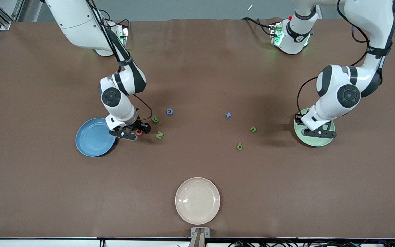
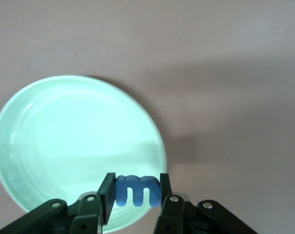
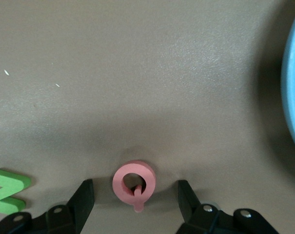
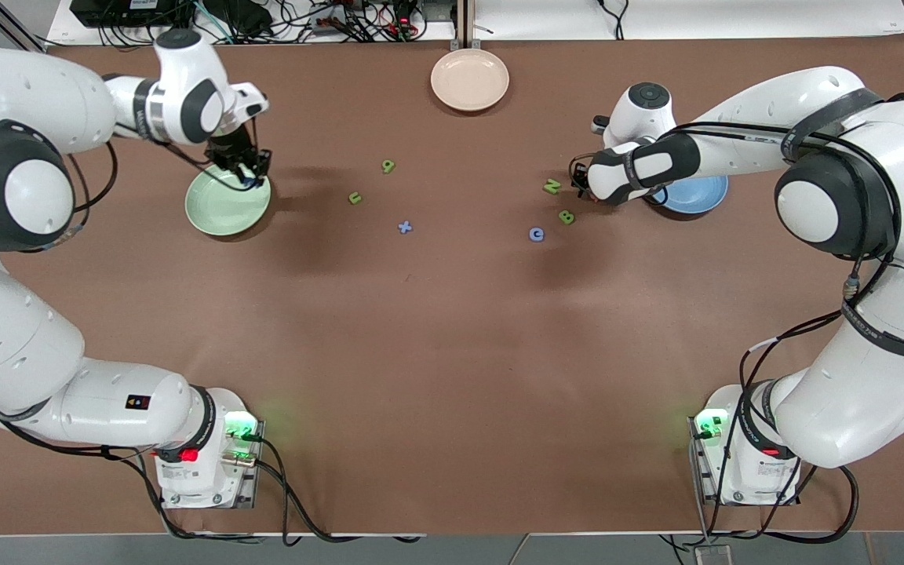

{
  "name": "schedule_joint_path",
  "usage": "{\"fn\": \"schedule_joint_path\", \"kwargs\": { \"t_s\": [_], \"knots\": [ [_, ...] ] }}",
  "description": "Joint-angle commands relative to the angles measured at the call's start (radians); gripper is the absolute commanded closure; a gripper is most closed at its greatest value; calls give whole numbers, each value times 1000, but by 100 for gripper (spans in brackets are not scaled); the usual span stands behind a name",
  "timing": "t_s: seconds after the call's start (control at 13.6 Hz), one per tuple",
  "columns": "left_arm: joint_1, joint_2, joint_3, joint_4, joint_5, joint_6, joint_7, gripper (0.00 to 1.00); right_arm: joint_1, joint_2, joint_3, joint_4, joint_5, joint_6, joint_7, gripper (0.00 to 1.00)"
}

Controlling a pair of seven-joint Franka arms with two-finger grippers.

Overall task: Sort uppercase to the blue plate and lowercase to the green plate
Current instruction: 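Place the m on the green plate while the right gripper places Q on blue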

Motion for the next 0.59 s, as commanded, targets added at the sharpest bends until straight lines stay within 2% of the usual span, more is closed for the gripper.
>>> {"fn": "schedule_joint_path", "kwargs": {
  "t_s": [0.0, 0.22, 0.52],
  "knots": [
    [56, -20, -8, -89, 64, 114, 58, 78, 2, -8, -5, -15, 9, 15, 8, 24],
    [99, 18, -8, -98, 127, 176, 80, 78, 0, -8, -5, -10, 8, 15, 6, 27],
    [127, 49, -8, -100, 134, 191, 113, 78, -1, -8, -7, -4, 6, 16, -2, 29]
  ]
}}
